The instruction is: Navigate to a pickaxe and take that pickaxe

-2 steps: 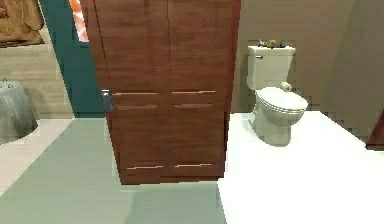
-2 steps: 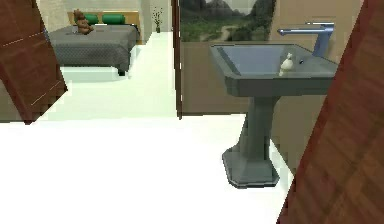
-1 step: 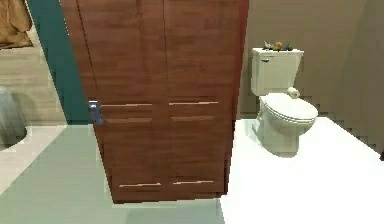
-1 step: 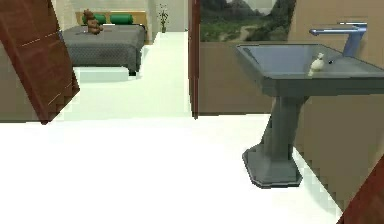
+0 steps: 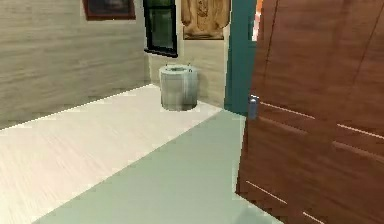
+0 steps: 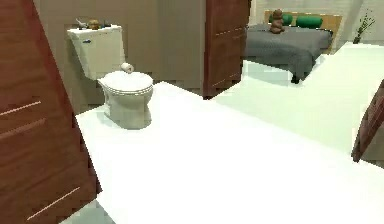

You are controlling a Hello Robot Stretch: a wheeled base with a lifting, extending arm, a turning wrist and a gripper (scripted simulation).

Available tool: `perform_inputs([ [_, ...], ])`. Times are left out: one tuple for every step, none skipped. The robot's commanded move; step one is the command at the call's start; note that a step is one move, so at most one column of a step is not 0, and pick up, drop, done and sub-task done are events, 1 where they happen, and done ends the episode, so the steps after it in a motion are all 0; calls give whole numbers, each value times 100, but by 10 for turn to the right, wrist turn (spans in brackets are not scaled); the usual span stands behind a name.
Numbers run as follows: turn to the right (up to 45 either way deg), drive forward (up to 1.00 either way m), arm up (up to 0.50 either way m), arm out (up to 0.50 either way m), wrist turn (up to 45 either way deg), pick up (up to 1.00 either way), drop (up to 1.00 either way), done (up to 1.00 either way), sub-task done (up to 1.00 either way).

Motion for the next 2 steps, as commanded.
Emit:
perform_inputs([
  [-300,0,0,0,0,0,0,0,0],
  [0,80,0,0,0,0,0,0,0],
])
